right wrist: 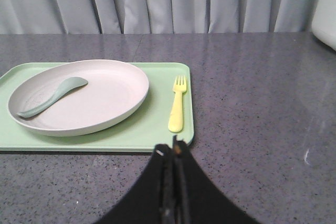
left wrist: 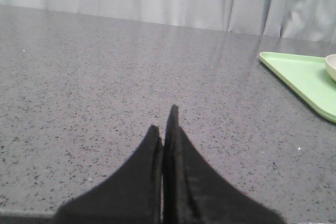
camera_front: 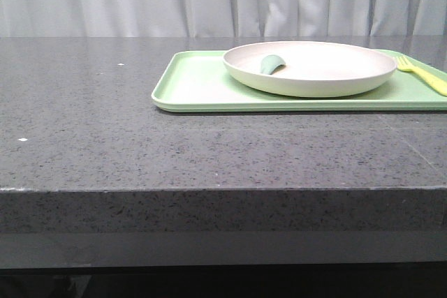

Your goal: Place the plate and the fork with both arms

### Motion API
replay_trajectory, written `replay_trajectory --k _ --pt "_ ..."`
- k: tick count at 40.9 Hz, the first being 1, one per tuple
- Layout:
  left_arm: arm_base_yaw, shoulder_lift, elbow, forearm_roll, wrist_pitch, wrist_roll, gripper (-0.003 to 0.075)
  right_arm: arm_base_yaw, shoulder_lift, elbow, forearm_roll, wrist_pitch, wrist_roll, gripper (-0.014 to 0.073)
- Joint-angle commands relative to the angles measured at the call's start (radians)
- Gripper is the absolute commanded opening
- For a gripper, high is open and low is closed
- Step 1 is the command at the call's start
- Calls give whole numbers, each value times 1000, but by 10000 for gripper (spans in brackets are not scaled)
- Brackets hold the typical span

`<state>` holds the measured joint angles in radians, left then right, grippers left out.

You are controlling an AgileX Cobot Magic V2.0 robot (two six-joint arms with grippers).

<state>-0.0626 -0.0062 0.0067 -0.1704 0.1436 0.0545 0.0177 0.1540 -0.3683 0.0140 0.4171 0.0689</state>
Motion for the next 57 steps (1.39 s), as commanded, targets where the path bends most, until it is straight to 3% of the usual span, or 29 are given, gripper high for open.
replay_trajectory --k 1,27,38,48,57 --pt "1 -20 0 -6 -86 2 -18 -2 11 -23 -6 -83 -7 -69" --pt "1 -20 0 -6 -86 2 -18 0 9 -12 -23 -95 -12 -69" --pt "1 -20 0 -6 -86 2 -18 10 -103 171 -14 -186 -45 -69" --pt "1 -20 0 -6 -86 2 -18 16 -183 370 74 -263 -119 -69" --pt "1 -20 0 -6 -86 2 -18 34 -183 392 74 -244 -119 -69"
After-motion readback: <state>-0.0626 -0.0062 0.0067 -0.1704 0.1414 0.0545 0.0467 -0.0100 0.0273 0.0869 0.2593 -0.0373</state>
